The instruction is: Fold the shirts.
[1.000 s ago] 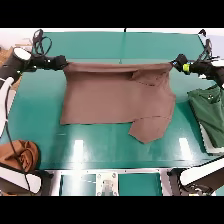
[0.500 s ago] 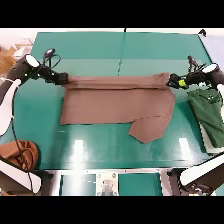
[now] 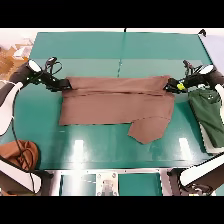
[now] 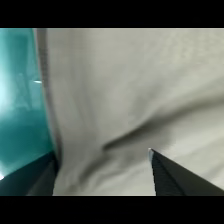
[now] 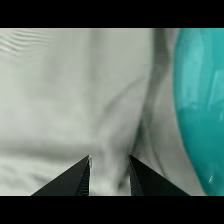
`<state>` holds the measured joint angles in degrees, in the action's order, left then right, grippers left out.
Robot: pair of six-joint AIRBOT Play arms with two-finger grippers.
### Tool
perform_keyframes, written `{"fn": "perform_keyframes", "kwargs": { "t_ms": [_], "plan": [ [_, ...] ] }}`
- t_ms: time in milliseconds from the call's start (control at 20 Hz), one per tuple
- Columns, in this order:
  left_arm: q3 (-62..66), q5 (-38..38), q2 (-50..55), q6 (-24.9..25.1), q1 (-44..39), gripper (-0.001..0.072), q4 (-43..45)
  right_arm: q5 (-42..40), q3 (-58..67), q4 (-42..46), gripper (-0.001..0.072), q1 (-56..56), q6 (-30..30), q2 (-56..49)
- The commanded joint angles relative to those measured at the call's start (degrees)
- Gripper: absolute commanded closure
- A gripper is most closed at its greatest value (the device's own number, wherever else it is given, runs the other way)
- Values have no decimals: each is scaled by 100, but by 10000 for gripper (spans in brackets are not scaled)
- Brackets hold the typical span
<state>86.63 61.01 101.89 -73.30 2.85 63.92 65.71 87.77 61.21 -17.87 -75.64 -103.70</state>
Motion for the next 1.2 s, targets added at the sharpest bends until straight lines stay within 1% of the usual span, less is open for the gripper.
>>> {"fn": "perform_keyframes", "kwargs": {
  "t_ms": [0,50,100,150,200,300,350,400,500,600,700,750,800,850,900,1000,1150],
  "plan": [
    [595,1235,-24,-181,129,82,61,629,205,42,423,-234,-251,295],
    [850,1655,-46,-398,195,85,247,804,184,44,426,-354,-352,444],
    [1084,2081,-79,-612,271,362,444,1051,122,44,526,-481,-459,601],
    [1215,2481,-142,-575,345,679,496,1263,-26,46,669,-581,-527,780],
    [1200,2719,-238,-636,398,687,511,1425,-308,90,695,-667,-542,1032],
    [975,3121,-540,-774,439,687,623,1484,-1143,299,696,-785,-586,1687],
    [632,3180,-833,-776,439,687,654,1467,-1624,452,696,-848,-643,2059],
    [144,3064,-1241,-774,439,687,662,1412,-2190,610,696,-953,-651,2494],
    [-1220,2492,-2374,-809,439,687,699,1189,-3373,787,696,-1342,-710,3407],
    [-2695,1843,-3593,-957,439,687,719,938,-4577,761,696,-1784,-999,4323],
    [-3982,1158,-4636,-1182,439,686,715,588,-5617,623,695,-1985,-1038,5088],
    [-4483,820,-4990,-1281,437,646,621,345,-6022,411,691,-1978,-1047,5372],
    [-4852,503,-5178,-1349,439,289,420,166,-6330,164,590,-1969,-988,5523],
    [-5176,199,-5235,-1464,433,37,149,-2,-6590,-175,384,-1932,-756,5545],
    [-5416,-26,-5211,-1478,372,50,-72,-129,-6793,-472,318,-1873,-595,5517],
    [-5871,-710,-5147,-1478,76,51,-544,-492,-7104,-988,316,-1652,-302,5447],
    [-6159,-1596,-4725,-1484,-437,51,-1014,-1099,-7182,-1506,315,-1119,-197,5169]
  ]
}}
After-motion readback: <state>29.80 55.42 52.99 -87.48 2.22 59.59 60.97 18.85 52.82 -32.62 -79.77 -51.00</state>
